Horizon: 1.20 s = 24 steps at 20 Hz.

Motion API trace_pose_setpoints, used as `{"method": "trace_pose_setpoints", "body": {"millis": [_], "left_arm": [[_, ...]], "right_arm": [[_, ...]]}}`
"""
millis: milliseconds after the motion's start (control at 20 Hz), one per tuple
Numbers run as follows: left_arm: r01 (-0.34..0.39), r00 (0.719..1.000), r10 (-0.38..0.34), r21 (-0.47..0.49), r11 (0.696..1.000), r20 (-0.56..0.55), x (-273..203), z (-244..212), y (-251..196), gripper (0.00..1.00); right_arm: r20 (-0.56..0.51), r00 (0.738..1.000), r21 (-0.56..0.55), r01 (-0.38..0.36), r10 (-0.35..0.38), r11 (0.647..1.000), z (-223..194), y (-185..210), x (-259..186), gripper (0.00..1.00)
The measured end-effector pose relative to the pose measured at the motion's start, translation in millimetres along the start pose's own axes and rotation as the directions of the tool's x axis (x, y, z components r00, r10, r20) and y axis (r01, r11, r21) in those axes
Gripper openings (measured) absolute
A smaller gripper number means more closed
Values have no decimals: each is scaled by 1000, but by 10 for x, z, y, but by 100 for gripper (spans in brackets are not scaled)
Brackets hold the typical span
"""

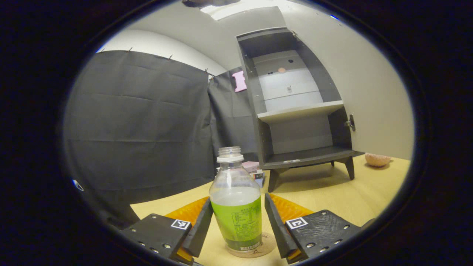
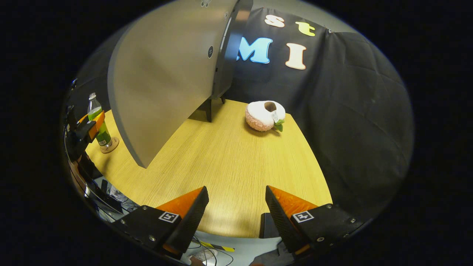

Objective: Open the cabinet door with the right hand, grasp the bottle in the cabinet with the left hand and place it on the coaster, then close the cabinet door with the right hand.

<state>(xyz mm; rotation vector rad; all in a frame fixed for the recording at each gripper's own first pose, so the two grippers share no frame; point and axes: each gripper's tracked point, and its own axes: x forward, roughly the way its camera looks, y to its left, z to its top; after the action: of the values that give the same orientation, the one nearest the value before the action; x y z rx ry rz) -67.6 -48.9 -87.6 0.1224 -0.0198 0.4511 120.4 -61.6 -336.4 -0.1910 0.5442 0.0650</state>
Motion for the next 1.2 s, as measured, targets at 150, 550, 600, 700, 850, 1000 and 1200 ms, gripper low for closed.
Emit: {"method": "trace_pose_setpoints", "body": {"millis": [150, 550, 600, 700, 850, 1000, 1200], "left_arm": [[5, 1000, -5, -17, 1000, 12, -1, 77, -5, 82], [-21, 999, 22, -45, 999, 42, -4, 367, 96, 78], [-16, 998, 19, -52, 999, 59, 5, 465, 101, 82], [-2, 995, 6, -46, 999, 99, 1, 667, 111, 78], [39, 993, -41, 16, 999, 113, -19, 897, 96, 75], [110, 988, -114, 44, 993, 108, -72, 1170, 11, 74], [187, 979, -187, 17, 982, 77, -148, 1562, -79, 82]], "right_arm": [[10, 1000, -37, -14, 15, 999, 18, 24, -1, 96], [14, 1000, 11, -21, 21, 1000, 69, 32, -71, 96], [20, 1000, 12, -20, 20, 1000, 97, 26, -83, 96], [27, 999, 23, -19, 18, 1000, 123, 6, -117, 96], [51, 999, 70, -22, 19, 997, 237, -2, -170, 95], [92, 996, 151, -31, 17, 988, 462, -4, -252, 96], [181, 983, 236, -56, 13, 970, 1004, -102, -537, 95]]}}
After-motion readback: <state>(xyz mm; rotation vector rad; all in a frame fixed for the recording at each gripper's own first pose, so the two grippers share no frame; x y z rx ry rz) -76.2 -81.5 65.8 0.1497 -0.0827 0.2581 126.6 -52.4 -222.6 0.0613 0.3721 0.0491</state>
